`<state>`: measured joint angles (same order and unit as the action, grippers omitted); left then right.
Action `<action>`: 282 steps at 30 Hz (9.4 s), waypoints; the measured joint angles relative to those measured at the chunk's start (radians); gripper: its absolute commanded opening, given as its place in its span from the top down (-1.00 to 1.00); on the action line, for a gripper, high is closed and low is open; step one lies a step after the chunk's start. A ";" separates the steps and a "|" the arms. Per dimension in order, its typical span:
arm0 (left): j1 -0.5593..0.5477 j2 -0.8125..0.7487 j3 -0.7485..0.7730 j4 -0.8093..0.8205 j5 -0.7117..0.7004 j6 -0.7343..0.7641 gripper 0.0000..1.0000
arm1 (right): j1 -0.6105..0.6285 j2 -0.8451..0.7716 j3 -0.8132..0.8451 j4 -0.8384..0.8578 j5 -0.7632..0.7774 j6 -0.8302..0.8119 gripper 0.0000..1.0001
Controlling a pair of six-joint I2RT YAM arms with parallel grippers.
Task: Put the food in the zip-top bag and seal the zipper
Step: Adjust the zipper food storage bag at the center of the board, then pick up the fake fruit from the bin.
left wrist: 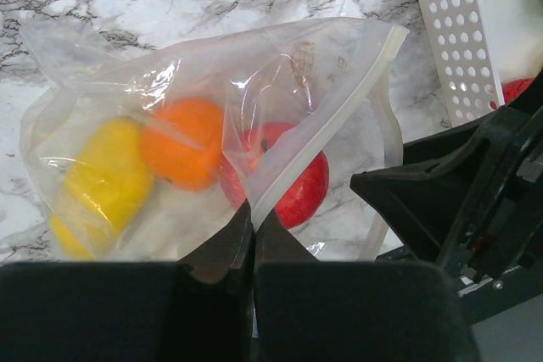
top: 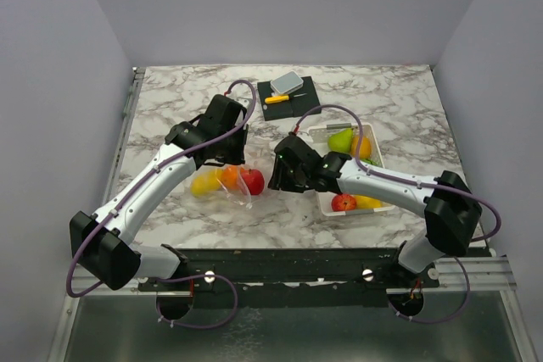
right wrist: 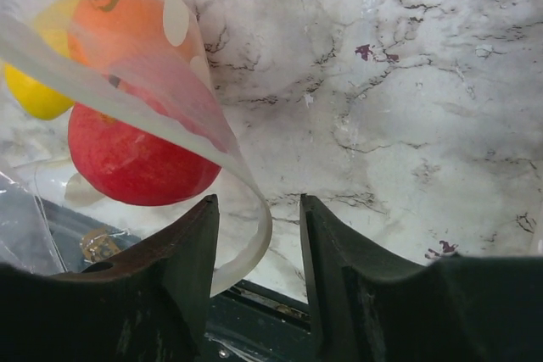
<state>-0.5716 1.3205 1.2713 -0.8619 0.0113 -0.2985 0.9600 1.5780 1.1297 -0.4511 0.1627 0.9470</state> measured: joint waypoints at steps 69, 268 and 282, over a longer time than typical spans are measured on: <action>0.000 -0.067 -0.172 0.086 0.135 -0.117 1.00 | -0.056 -0.016 0.224 -0.317 0.076 -0.291 0.99; -0.193 -0.146 0.100 -0.029 -0.214 -0.234 1.00 | -0.174 -0.018 0.505 -0.451 -0.128 -0.337 0.11; -0.193 -0.142 0.071 -0.006 -0.214 -0.224 1.00 | -0.174 -0.150 0.522 -0.506 -0.010 -0.339 -0.23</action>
<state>-0.7650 1.1782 1.3418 -0.8684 -0.2028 -0.5228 0.7864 1.4277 1.6516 -0.9569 0.1532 0.6083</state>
